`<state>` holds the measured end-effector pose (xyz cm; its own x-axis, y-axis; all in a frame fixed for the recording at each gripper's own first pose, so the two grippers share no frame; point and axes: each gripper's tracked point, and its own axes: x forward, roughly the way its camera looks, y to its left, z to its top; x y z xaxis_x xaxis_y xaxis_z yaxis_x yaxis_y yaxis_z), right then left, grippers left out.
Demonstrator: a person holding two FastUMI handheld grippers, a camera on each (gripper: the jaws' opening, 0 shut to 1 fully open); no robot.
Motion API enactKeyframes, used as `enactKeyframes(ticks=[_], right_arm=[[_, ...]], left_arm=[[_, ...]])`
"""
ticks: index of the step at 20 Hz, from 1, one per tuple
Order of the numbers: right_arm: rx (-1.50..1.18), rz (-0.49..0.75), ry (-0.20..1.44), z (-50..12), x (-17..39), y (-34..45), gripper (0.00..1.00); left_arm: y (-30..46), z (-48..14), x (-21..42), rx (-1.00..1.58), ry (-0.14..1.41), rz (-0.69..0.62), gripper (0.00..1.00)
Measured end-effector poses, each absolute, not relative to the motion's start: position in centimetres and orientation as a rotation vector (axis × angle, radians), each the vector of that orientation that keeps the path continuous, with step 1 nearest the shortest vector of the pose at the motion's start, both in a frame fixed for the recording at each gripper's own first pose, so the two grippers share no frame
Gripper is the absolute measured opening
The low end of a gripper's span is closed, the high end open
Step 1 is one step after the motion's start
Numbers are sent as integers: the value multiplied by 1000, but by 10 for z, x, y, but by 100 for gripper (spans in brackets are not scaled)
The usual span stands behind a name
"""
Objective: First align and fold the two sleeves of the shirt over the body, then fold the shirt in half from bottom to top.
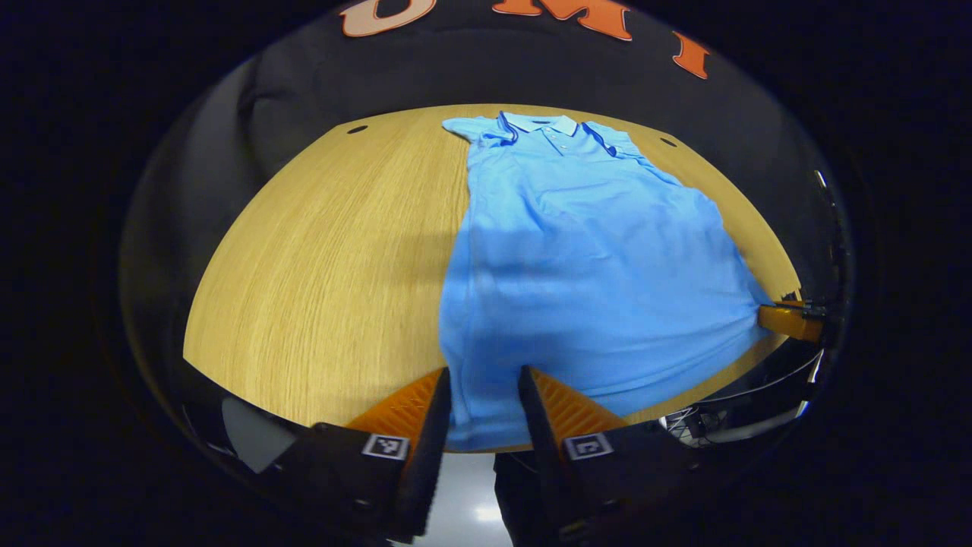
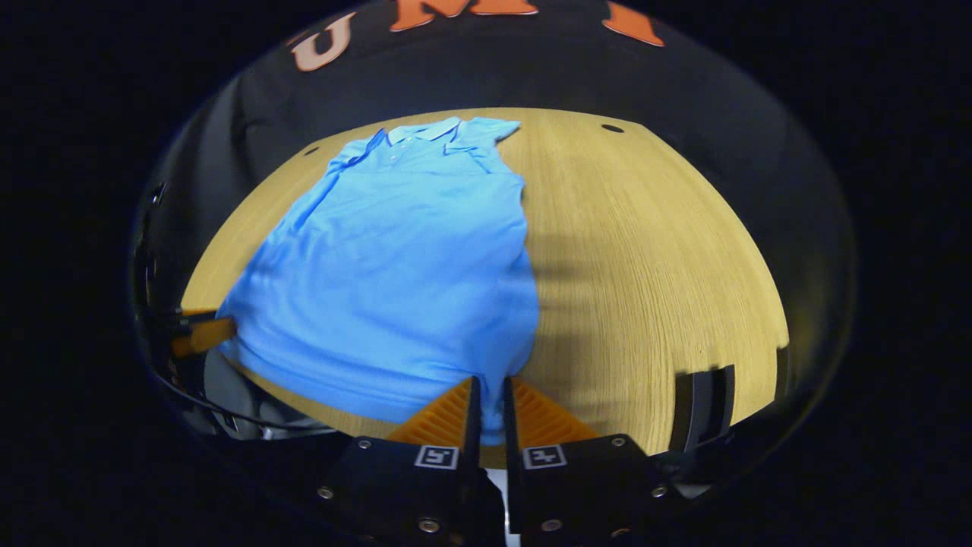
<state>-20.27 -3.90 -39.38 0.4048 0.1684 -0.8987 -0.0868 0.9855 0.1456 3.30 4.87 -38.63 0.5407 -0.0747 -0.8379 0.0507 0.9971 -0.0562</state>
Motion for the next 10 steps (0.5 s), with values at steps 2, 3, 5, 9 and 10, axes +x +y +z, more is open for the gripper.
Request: enactKeyframes(ticks=[2, 3, 5, 9, 10], right_arm=[[100, 174, 1163, -395, -200, -37, 10], [129, 170, 1177, -394, -198, -35, 7], [226, 185, 1218, -393, -195, -27, 3], [370, 163, 1205, -382, -174, -20, 1], [390, 148, 1195, -378, -166, -21, 1]], left_arm=[[37, -388, 38, -4, 995, -94, 11], [31, -386, 42, -8, 988, -114, 10], [28, -387, 50, -32, 985, -107, 10], [29, -369, 70, -68, 947, -114, 4], [30, -361, 77, -68, 927, -112, 4]])
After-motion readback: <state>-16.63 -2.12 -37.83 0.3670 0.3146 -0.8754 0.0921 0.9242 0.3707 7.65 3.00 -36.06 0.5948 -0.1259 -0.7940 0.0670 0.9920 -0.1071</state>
